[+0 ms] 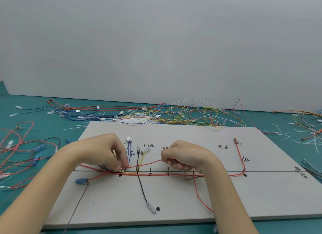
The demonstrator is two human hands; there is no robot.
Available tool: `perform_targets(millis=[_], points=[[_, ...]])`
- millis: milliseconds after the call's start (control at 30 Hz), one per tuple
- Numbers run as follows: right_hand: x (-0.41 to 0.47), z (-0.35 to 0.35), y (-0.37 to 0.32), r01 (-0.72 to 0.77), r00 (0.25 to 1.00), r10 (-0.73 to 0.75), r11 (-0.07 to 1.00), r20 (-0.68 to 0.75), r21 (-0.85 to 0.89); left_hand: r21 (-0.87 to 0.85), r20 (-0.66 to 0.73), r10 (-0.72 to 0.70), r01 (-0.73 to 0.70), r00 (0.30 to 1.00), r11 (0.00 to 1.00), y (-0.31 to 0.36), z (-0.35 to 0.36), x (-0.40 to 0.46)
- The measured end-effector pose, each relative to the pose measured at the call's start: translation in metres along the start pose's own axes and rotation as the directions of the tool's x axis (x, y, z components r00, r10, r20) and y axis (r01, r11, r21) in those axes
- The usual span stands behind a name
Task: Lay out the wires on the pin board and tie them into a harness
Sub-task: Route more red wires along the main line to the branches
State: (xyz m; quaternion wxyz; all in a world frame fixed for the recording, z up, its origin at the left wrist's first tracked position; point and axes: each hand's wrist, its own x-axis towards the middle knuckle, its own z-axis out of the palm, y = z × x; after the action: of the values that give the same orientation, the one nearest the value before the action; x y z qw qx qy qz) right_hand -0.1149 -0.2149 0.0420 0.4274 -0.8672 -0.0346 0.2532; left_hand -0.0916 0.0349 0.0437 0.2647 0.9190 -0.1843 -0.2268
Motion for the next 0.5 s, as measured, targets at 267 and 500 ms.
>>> perform_targets(millis=[267,500], points=[[0.000,-0.001,0.002,-0.015,0.999,0.016,0.999,0.046,-0.038,0.128,-0.091,-0.047,0.059,0.995,0.990,0.008,0.014,0.004],[0.011,0.009,0.003,-0.044,0.991,0.039,0.999,-0.128,-0.031,0.135,-0.156,-0.027,0.048,0.987,0.990,0.010,0.021,0.011]])
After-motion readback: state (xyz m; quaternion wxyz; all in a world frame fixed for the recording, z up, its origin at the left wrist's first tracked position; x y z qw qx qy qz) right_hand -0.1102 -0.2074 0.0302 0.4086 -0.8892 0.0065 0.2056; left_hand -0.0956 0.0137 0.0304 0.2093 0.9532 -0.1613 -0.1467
